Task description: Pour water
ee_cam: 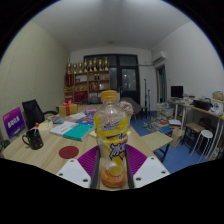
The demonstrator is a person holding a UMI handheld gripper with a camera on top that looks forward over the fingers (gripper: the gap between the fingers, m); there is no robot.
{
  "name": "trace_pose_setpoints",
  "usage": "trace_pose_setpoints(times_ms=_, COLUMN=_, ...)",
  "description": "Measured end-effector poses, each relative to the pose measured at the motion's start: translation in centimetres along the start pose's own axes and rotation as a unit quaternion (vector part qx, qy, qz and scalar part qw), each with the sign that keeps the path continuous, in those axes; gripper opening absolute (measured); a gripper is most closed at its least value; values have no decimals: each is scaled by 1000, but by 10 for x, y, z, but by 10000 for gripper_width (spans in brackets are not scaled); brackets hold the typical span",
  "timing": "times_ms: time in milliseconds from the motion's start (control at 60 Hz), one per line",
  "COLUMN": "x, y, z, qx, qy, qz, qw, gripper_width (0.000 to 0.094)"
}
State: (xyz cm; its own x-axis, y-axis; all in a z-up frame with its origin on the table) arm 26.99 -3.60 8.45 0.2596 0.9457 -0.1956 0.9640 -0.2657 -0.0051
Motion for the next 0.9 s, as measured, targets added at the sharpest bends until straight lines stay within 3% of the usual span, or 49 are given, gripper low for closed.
trace_pose_setpoints(times_ms=167, x=-11, y=-6, z=-25, qx=-51, qy=-34, qz=11, qw=998, gripper_width=356)
trace_pose_setpoints(times_ms=300, x=-22, y=-54, z=-91, qx=-185, qy=4, qz=32, qw=982, gripper_width=356)
trace_pose_setpoints(times_ms=383, x=-26, y=-91, z=-137, qx=-330, qy=29, qz=38, qw=943, gripper_width=354)
trace_pose_setpoints(times_ms=467, x=-21, y=-162, z=-149, qx=-497, qy=57, qz=37, qw=865, gripper_width=354)
trace_pose_setpoints(times_ms=567, x=-22, y=-221, z=-147, qx=-673, qy=83, qz=13, qw=735, gripper_width=356)
trace_pose_setpoints(times_ms=667, x=3, y=-256, z=-120, qx=-787, qy=60, qz=7, qw=614, gripper_width=355)
trace_pose_setpoints(times_ms=783, x=7, y=-267, z=-118, qx=-884, qy=64, qz=-1, qw=463, gripper_width=355)
trace_pose_setpoints(times_ms=900, x=23, y=-275, z=-113, qx=-918, qy=57, qz=0, qw=393, gripper_width=354)
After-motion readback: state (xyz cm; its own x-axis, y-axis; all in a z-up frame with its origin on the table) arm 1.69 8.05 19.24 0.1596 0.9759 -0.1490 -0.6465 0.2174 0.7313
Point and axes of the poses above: the point between the fingertips, and its own axes, seen from behind it with the camera up: y to the right, z down, x forward, the way the camera looks, the point moved 5 cm from there along -x, backward, against the way the camera looks, and after that the axes turned 10 degrees about z, right-handed, at the moved point
